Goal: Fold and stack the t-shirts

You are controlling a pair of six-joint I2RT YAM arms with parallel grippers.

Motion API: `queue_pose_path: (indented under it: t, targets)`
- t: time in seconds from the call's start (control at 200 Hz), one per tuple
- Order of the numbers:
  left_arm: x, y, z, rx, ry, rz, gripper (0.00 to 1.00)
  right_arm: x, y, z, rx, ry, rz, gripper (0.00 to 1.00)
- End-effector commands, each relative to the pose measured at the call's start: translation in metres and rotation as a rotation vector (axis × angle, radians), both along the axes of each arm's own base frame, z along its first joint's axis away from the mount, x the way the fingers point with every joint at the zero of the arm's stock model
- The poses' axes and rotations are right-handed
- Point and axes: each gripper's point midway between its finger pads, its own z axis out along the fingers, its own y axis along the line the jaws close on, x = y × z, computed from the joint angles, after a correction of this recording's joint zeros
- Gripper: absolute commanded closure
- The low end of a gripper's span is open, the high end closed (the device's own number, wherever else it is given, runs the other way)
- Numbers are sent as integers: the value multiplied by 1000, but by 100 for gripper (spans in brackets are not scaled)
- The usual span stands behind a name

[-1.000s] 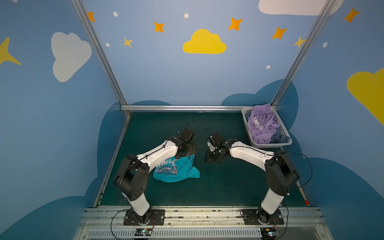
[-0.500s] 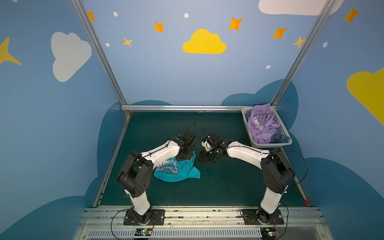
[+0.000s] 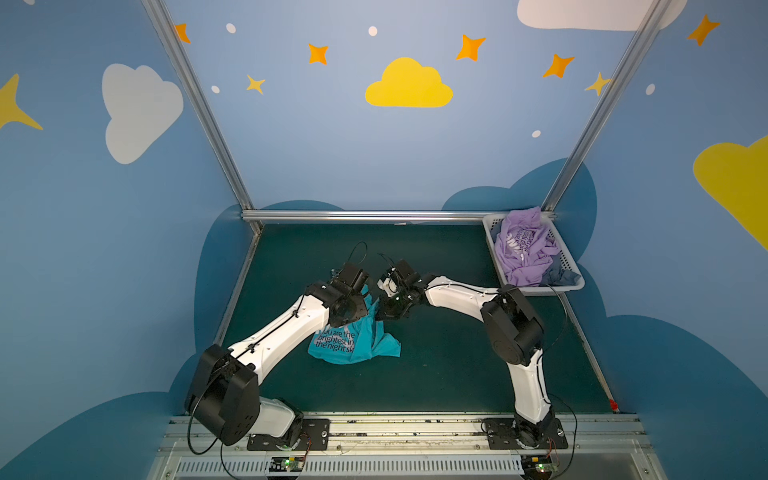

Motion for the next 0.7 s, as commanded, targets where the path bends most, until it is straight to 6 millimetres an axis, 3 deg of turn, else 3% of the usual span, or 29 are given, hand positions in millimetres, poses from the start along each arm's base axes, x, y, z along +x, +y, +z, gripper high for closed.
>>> queue_pose_path:
  t: [0.0, 0.23, 0.32, 0.436, 0.541, 0.616, 0.696]
  targets:
    - [-5, 27, 15, 34, -28, 74, 96, 13, -6, 21, 5, -53, -16, 100]
    - [-5, 77, 62, 36, -157, 189, 96, 60, -71, 108, -8, -254, -140, 100]
    - [-10, 97, 79, 55, -221, 240, 96, 66, -100, 133, -33, -321, -193, 100]
    - [-26, 122, 86, 104, -248, 317, 96, 60, -131, 148, -101, -386, -242, 100]
    - [-44, 130, 71, 113, -206, 354, 96, 47, -151, 152, -127, -409, -294, 100]
    - [-54, 121, 46, 57, -148, 347, 96, 38, -159, 147, -115, -413, -315, 100]
    - [-68, 116, 12, 28, -61, 359, 96, 30, -154, 135, -69, -414, -291, 100]
